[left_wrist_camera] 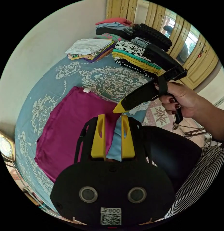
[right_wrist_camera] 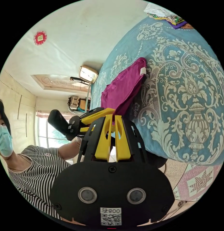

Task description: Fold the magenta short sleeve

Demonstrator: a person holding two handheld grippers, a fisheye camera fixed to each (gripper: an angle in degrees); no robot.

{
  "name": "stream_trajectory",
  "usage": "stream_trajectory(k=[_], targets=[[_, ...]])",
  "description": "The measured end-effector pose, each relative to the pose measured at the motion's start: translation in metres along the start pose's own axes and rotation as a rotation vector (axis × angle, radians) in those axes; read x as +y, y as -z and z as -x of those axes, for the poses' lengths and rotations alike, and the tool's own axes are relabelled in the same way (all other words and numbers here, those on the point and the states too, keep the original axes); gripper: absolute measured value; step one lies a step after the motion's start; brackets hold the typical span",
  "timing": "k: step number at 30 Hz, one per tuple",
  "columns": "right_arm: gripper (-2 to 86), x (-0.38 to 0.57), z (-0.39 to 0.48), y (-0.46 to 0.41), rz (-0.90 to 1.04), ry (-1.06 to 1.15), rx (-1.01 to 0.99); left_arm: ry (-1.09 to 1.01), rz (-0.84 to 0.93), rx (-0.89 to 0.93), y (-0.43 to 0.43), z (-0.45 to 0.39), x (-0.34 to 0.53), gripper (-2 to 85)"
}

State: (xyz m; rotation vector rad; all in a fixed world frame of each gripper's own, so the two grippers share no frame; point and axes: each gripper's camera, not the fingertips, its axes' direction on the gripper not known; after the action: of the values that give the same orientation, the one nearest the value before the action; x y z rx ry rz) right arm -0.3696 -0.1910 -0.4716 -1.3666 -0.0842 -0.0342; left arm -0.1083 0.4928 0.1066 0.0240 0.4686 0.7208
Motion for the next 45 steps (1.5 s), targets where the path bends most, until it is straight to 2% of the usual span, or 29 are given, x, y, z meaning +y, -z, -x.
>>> stream_trajectory(k=[4,8,11,21,37,41,45], targets=[[2.6,-0.005,-0.005,-0.003,-0.001,0.027,-0.009,0.12,-0.031,0.005,0.021,0.012,-0.014,3.4],[5.1,-0.007,-0.048,0.015,-0.119,-0.058,-0.023,0.363,-0.155,0.187,0.05,0.051,-0.007,2.5],[8.7,-0.023,-0.093,0.01,-0.157,-0.157,-0.119,0.443,-0.199,0.256,0.06,0.066,-0.006,2.2],[11.5,-0.108,-0.157,-0.055,-0.183,-0.344,-0.27,0.393,-0.195,0.264,0.069,0.053,-0.035,2.0],[9.5,-0.221,-0.109,-0.125,-0.053,-0.307,-0.108,0.403,-0.236,0.267,0.054,0.051,-0.02,1.9],[10.3,-0.231,-0.084,-0.125,-0.028,-0.277,-0.001,0.4,-0.248,0.288,0.042,0.054,-0.005,1.9],[10.1,-0.253,-0.07,-0.138,-0.044,-0.305,-0.018,0.385,-0.238,0.31,0.022,0.048,0.009,1.9]])
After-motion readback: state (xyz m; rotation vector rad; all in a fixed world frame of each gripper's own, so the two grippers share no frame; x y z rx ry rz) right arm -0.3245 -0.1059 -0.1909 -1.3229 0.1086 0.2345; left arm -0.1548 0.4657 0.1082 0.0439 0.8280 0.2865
